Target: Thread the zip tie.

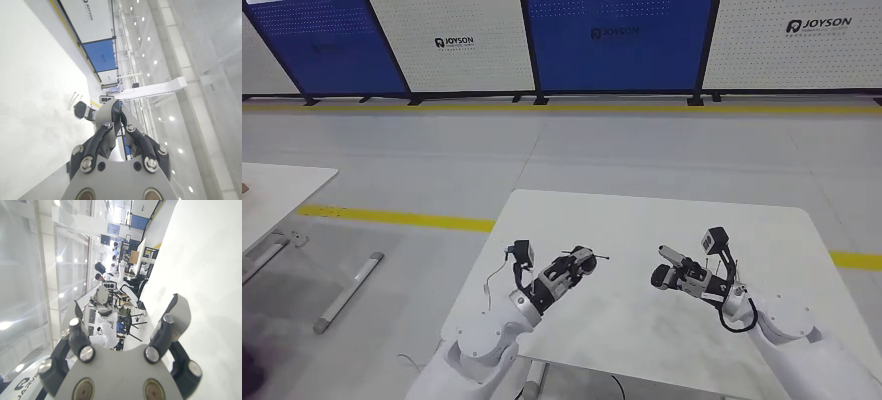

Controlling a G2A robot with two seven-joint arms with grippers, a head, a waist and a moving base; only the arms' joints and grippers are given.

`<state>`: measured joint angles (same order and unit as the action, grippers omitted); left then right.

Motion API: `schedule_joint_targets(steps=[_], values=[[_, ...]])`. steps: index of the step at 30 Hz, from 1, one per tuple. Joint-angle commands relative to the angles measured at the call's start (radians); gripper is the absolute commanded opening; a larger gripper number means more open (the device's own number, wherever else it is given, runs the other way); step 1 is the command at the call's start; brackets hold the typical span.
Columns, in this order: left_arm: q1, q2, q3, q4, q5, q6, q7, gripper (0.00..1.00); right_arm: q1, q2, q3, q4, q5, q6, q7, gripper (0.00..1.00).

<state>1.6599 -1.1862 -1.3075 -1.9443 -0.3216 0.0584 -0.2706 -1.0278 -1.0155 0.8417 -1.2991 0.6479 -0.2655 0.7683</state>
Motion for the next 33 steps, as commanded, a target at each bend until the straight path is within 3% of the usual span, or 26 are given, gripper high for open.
schedule_joint_targets(steps=[1, 6, 10, 15, 20, 23, 25, 29, 31, 33], values=[[-0.024, -0.002, 0.020, 0.043, 0.003, 0.028, -0.003, 0.00, 0.000, 0.000, 0.000, 0.000, 0.000, 0.000, 0.000, 1.00], [-0.075, -0.008, 0.064, 0.140, -0.003, 0.062, 0.002, 0.00, 0.000, 0.000, 0.000, 0.000, 0.000, 0.000, 0.000, 1.00], [-0.101, -0.010, 0.078, 0.146, 0.006, 0.061, 0.008, 0.00, 0.000, 0.000, 0.000, 0.000, 0.000, 0.000, 0.000, 1.00], [-0.076, -0.004, 0.048, 0.036, 0.001, 0.021, -0.013, 0.00, 0.000, 0.000, 0.000, 0.000, 0.000, 0.000, 0.000, 1.00], [-0.008, 0.005, -0.008, -0.114, -0.003, -0.036, -0.032, 0.00, 0.000, 0.000, 0.000, 0.000, 0.000, 0.000, 0.000, 1.00], [0.028, 0.009, -0.027, -0.162, 0.003, -0.067, -0.033, 0.00, 0.000, 0.000, 0.000, 0.000, 0.000, 0.000, 0.000, 1.00], [0.040, 0.009, -0.034, -0.170, 0.038, -0.080, -0.001, 0.00, 0.000, 0.000, 0.000, 0.000, 0.000, 0.000, 0.000, 1.00], [0.031, 0.007, -0.009, -0.125, 0.090, -0.063, 0.036, 0.00, 0.000, 0.000, 0.000, 0.000, 0.000, 0.000, 0.000, 1.00], [0.012, 0.002, 0.022, -0.080, 0.120, -0.057, 0.081, 0.00, 0.000, 0.000, 0.000, 0.000, 0.000, 0.000, 0.000, 1.00], [-0.023, -0.003, 0.060, -0.015, 0.086, -0.030, 0.060, 0.00, 0.000, 0.000, 0.000, 0.000, 0.000, 0.000, 0.000, 1.00]])
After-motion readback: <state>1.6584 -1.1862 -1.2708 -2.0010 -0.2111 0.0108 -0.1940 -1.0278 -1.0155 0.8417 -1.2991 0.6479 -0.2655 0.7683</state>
